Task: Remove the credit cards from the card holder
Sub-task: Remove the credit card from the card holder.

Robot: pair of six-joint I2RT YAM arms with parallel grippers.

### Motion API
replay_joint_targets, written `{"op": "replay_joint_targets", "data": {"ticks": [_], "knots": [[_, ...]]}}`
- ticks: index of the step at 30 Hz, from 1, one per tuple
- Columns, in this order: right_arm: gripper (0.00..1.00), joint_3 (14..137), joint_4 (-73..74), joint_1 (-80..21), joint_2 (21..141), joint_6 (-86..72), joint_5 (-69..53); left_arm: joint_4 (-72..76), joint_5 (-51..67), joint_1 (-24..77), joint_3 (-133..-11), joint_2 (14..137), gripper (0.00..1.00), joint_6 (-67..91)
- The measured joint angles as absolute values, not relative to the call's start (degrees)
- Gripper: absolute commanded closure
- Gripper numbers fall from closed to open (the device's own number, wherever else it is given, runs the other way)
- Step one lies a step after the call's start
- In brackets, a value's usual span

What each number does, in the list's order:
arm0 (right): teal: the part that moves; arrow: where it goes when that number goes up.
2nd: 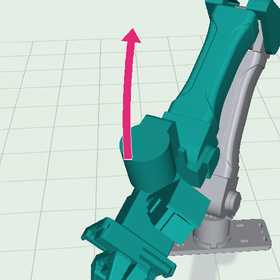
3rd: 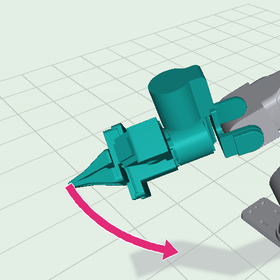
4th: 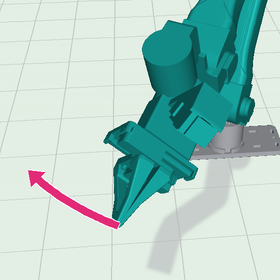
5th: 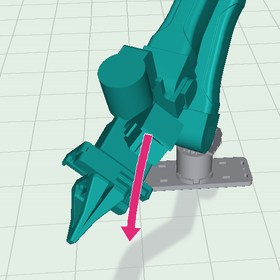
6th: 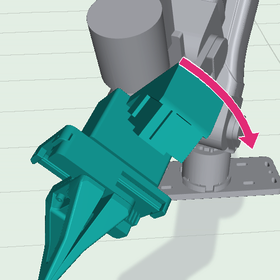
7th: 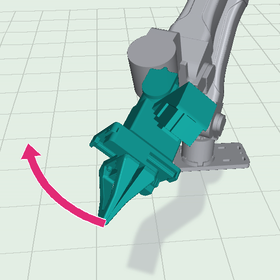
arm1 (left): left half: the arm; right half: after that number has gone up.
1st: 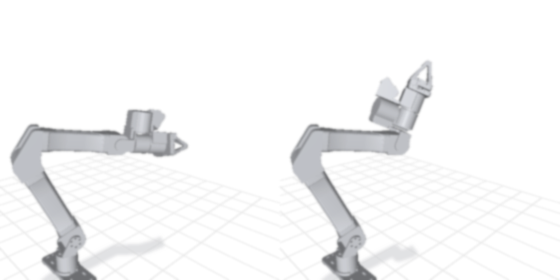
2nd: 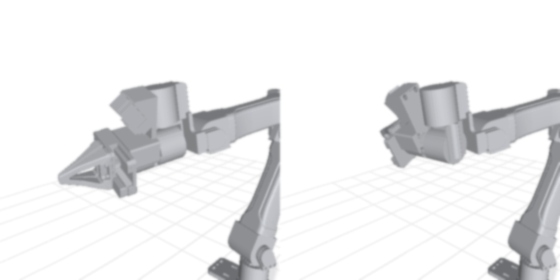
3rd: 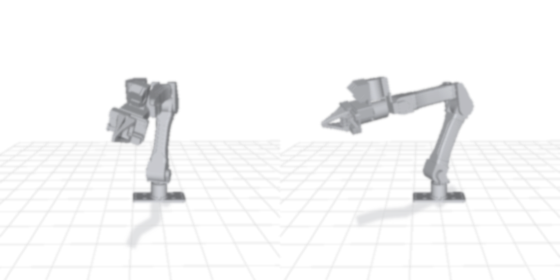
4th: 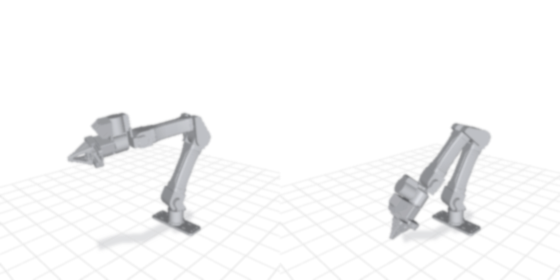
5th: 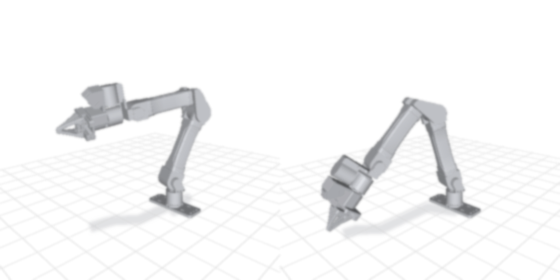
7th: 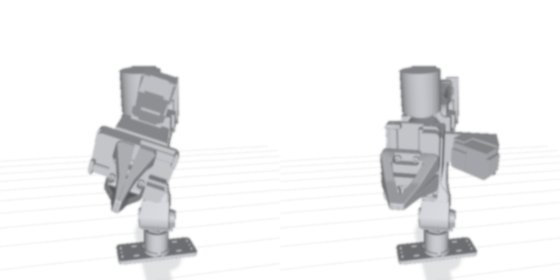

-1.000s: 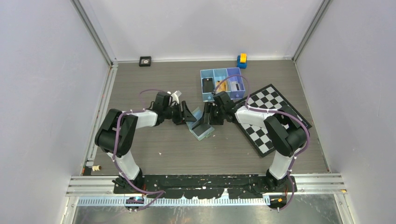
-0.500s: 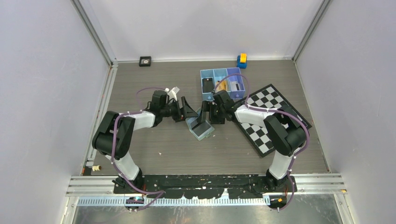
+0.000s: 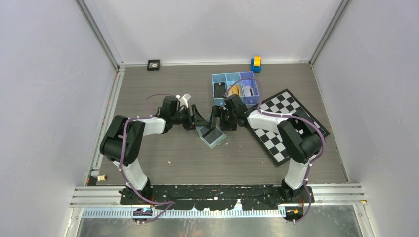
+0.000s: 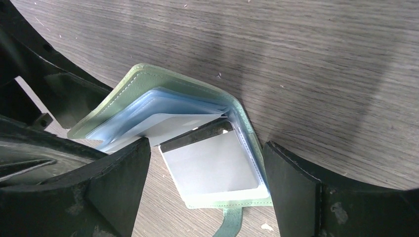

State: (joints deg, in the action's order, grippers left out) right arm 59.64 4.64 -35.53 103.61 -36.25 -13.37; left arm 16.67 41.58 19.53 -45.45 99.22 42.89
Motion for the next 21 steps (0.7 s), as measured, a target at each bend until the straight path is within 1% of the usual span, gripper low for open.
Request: {"op": "replay_joint_targets", "data": {"ticks": [4,8,10,12,15,19,21], "knots": [[0.11,59.64,4.21,-35.53,103.81,-37.54,-12.95,15.33,41.58,19.53,-45.58,99.85,0.56,42.81],[0.11,59.64,3.40,-35.53,104.01,-38.89,-11.84,14.83,41.56,19.49,-46.02,99.92,0.67,42.52],[0.11,59.64,2.83,-35.53,104.16,-39.46,-11.38,14.24,41.45,19.46,-46.30,99.98,0.76,42.19],[0.14,59.64,2.57,-35.53,104.18,-39.77,-10.63,13.58,41.17,19.46,-46.52,100.12,0.86,41.74],[0.14,59.64,2.59,-35.57,104.12,-39.64,-8.40,12.64,40.97,19.46,-46.65,100.14,0.96,41.39],[0.15,59.18,4.01,-35.57,102.91,-38.52,-3.95,12.08,40.58,19.42,-46.68,100.16,1.00,41.28],[0.17,58.02,4.97,-35.57,101.30,-37.89,-1.58,12.10,40.58,19.38,-46.68,100.16,1.00,41.36]]}}
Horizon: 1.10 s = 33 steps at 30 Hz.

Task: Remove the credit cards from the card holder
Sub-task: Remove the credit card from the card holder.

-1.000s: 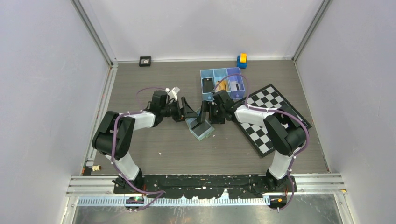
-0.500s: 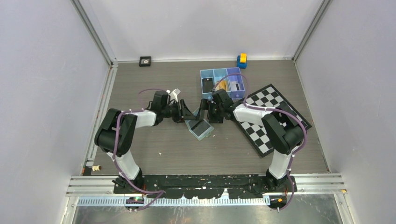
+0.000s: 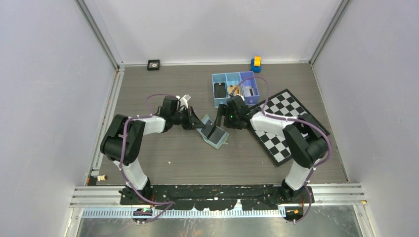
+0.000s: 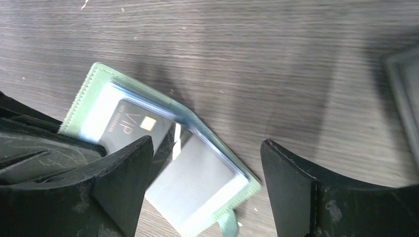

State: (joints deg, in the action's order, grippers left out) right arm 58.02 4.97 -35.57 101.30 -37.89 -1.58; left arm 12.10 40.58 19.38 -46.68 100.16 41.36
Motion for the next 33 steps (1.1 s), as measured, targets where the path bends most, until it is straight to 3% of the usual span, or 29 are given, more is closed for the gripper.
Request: {"op": "replay_joint_targets", "data": {"ticks": [6,12,15,21,33], "knots": [[0.20,53.67,5.45,-35.44,93.23,-37.39,2.44,14.79,40.66,18.63,-45.82,100.16,1.00,43.22],[0.29,50.04,-1.28,-35.40,87.09,-38.09,-4.73,23.20,40.69,15.03,-38.17,97.80,1.00,48.49],[0.39,48.69,-6.26,-35.40,87.13,-39.62,-9.74,26.94,40.91,14.11,-36.69,96.95,1.00,51.13],[0.46,48.14,-13.37,-35.11,91.57,-44.03,-17.96,46.09,44.05,14.13,-33.30,99.09,1.00,61.98],[0.49,44.95,-23.66,-31.14,94.96,-52.36,-23.97,71.46,46.54,14.11,-31.27,106.94,1.00,78.91]]}}
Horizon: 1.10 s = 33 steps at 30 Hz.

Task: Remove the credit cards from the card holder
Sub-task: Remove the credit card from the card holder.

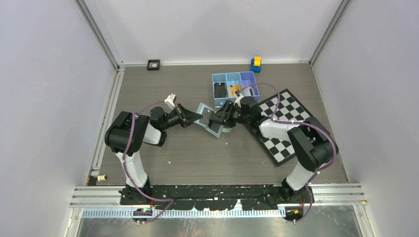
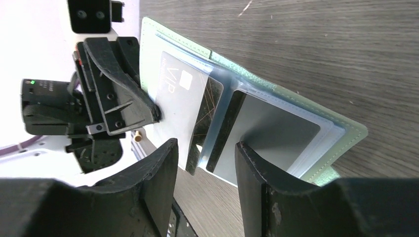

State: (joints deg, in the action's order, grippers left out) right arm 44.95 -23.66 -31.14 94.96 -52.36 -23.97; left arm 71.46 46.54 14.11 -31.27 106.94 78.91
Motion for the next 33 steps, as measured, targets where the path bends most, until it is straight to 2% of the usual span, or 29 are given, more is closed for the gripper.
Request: {"op": "replay_joint_targets", "data": {"ticks": [3,10,21,26,30,33], "knots": [[0.54,44.29,-27.33,-30.57,96.09,-54.26,-25.54,74.00,46.65,14.11,-31.27,107.87,1.00,80.71],[0.55,42.41,-32.77,-29.74,96.36,-57.69,-28.58,76.27,47.35,14.59,-31.48,108.16,1.00,82.26],[0.82,40.34,-38.70,-28.86,96.36,-60.64,-29.76,77.56,48.12,15.84,-31.90,108.64,1.00,83.57],[0.99,37.85,-41.95,-28.14,95.39,-62.08,-29.93,77.58,48.31,16.12,-32.03,109.21,0.89,83.61],[1.00,36.47,-43.92,-28.01,93.65,-62.76,-29.41,77.71,48.75,16.16,-32.56,109.84,0.79,83.81],[1.00,34.92,-44.36,-28.01,91.39,-62.54,-28.18,77.82,49.21,16.25,-32.60,109.89,0.79,83.83]]}}
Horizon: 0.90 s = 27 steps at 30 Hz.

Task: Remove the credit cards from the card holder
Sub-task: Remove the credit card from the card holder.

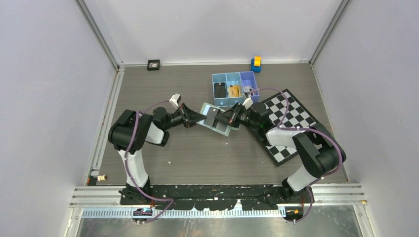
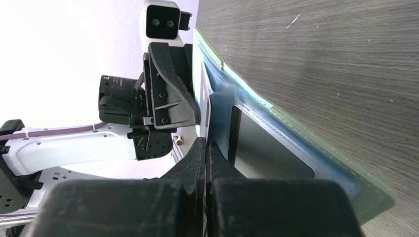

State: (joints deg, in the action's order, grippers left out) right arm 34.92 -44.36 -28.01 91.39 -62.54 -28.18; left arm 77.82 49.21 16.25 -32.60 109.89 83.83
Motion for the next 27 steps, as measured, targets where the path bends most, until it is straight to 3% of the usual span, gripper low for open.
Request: {"op": "replay_joint_targets", "data": {"ticks": [4,27], "knots": [[0.99,34.46,-43.62,-27.88,89.58,-61.60,-26.92,78.17,49.32,16.27,-32.62,109.89,1.00,83.85],[0.99,34.44,-36.75,-24.14,89.32,-58.28,-24.71,78.63,49.12,10.87,-30.65,109.60,1.00,83.05]]}}
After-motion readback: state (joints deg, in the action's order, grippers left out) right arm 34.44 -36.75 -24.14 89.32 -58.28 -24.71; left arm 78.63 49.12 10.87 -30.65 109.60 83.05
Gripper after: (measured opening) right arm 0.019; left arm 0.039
